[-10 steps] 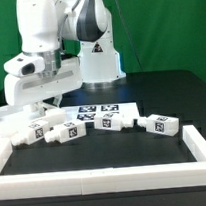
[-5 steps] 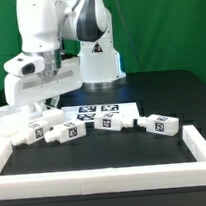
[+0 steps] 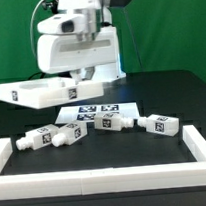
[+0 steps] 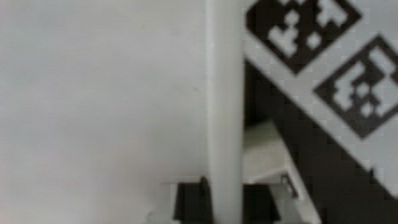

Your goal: Assemble one leg

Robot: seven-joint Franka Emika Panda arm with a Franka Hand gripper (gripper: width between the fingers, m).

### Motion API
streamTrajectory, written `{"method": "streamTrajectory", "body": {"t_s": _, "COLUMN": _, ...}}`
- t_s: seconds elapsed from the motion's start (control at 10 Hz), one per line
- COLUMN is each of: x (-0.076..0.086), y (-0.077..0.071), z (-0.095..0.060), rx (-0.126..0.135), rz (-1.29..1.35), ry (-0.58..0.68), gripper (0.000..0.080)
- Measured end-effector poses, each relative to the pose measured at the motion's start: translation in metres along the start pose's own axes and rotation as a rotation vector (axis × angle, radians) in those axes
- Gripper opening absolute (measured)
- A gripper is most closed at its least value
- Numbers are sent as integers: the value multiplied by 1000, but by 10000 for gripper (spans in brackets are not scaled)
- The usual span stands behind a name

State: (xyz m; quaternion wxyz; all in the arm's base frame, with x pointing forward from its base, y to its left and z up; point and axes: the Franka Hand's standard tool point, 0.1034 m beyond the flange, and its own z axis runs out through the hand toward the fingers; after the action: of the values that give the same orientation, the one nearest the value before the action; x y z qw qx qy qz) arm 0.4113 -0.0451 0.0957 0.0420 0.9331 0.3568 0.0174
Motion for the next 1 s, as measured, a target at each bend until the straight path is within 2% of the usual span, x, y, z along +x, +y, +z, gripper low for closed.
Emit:
{"method": "streamTrajectory", "body": {"t_s": 0.2, "x": -13, "y": -1, "z": 15, "rx": 33, "rz": 31, "ry": -6, "gripper": 54}}
{"method": "streamTrajectory", "body": {"t_s": 0.3, "x": -9, "y": -1, "z": 13, "rx": 29, "rz": 23, "ry": -1, "gripper": 54}}
{"method": "streamTrajectory", "body": {"t_s": 0.4, "x": -6, "y": -2, "z": 11, "rx": 38, "rz": -31, "ry": -13, "gripper": 54}}
{"method": "streamTrajectory", "body": {"t_s": 0.5, "x": 8, "y": 1, "z": 5, "rx": 50, "rz": -85, "ry": -27, "gripper": 54}}
{"method": "streamTrajectory", "body": {"t_s": 0.6, "x": 27, "y": 4, "z": 2, "rx": 52, "rz": -119, "ry": -29, "gripper": 54}}
{"method": "streamTrajectory", "body": {"t_s": 0.7, "x": 50, "y": 4, "z": 8, "rx": 71, "rz": -205, "ry": -46, "gripper": 54}}
{"method": "streamTrajectory", "body": {"t_s": 0.8, "x": 63, "y": 1, "z": 15, "rx": 90, "rz": -266, "ry": -56, "gripper": 54}}
{"method": "streamTrajectory", "body": {"t_s": 0.9, "x": 59, "y": -5, "z": 19, "rx": 80, "rz": -253, "ry": -35, "gripper": 54}}
{"method": "streamTrajectory", "body": {"t_s": 1.0, "x": 52, "y": -9, "z": 21, "rx": 88, "rz": -250, "ry": -42, "gripper": 54}}
